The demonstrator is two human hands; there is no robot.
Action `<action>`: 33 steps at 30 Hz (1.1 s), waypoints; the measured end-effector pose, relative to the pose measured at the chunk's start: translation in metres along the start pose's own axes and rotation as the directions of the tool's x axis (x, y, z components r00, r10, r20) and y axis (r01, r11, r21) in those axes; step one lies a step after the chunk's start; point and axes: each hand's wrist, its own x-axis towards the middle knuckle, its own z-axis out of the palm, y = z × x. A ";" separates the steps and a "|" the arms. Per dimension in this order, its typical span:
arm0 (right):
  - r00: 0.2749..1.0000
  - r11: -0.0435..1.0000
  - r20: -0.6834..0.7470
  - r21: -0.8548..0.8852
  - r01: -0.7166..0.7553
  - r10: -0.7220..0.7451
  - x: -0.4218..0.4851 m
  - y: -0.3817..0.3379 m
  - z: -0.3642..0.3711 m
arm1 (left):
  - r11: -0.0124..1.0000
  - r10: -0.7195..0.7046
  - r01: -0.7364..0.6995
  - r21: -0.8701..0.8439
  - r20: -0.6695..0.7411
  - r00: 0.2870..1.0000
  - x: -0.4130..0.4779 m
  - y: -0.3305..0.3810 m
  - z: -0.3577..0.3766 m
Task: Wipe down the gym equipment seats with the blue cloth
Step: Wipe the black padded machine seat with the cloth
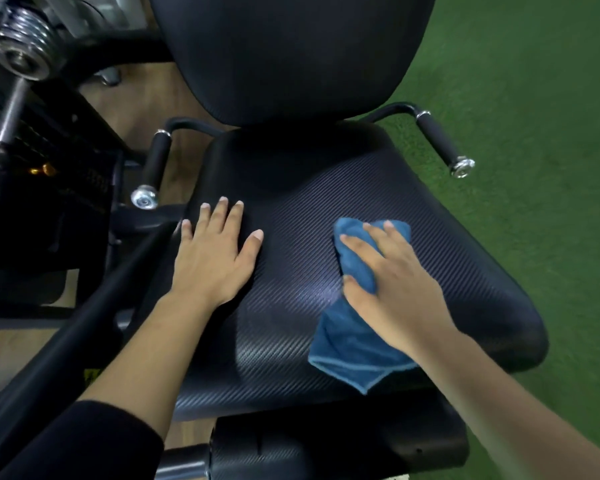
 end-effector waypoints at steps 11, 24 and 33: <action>0.974 0.981 -0.150 -0.071 -0.179 0.167 0.080 0.037 0.000 | 0.997 -0.066 0.066 0.030 0.002 0.998 0.034 0.001 0.005; 0.970 0.972 0.108 -0.056 0.226 -0.219 0.140 -0.004 0.020 | 0.983 -0.171 0.170 0.075 0.001 0.985 0.058 -0.011 0.009; 0.978 0.985 -0.129 0.087 -0.151 0.161 0.190 0.031 0.006 | 0.978 -0.190 0.192 0.079 -0.038 0.981 0.059 -0.011 0.012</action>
